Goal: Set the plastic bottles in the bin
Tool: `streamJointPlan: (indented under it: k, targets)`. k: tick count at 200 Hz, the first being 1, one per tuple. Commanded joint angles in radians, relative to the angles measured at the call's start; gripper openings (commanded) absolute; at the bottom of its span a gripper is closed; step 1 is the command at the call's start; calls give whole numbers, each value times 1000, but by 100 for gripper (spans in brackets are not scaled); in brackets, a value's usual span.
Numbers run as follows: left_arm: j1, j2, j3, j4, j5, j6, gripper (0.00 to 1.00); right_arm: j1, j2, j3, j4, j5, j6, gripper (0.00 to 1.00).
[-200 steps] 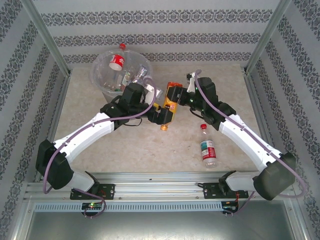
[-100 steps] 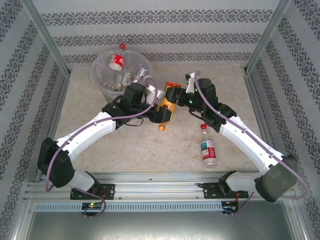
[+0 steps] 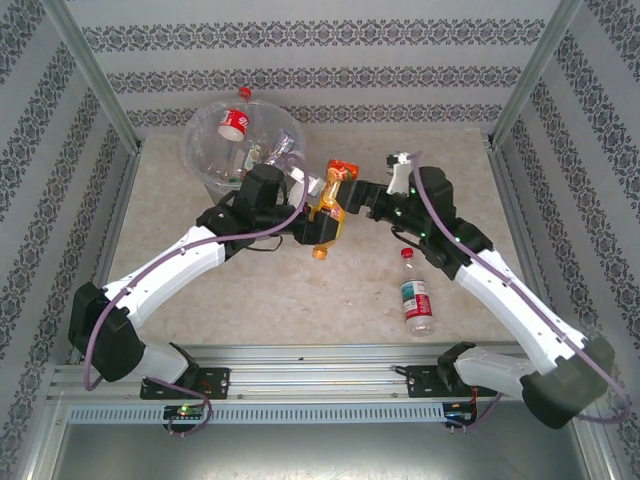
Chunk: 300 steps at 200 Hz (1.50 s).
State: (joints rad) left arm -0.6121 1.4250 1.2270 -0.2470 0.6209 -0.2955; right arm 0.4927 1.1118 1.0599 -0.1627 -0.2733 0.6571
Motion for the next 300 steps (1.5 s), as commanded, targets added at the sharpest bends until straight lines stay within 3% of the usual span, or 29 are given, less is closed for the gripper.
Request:
streamJointPlan:
  k: [1, 54, 113, 160, 194, 235, 300]
  targets:
    - [14, -42, 7, 5, -19, 34, 60, -42, -76, -38, 48, -146, -8, 98]
    - [23, -53, 76, -105, -90, 99, 62, -64, -234, -33, -56, -221, -139, 98]
    - [33, -54, 359, -430, -423, 224, 63, -69, -340, 35, -208, -189, -256, 98]
    - [91, 64, 649, -684, -632, 280, 64, -74, -357, 45, -256, -166, -298, 98]
    - [144, 185, 817, -812, -721, 315, 64, -75, -360, 46, -281, -146, -321, 98]
    - [203, 310, 930, -853, -789, 339, 64, -78, -359, 40, -311, -118, -333, 98]
    - [267, 476, 1079, -940, -813, 336, 70, -83, -329, 35, -394, -6, -318, 98]
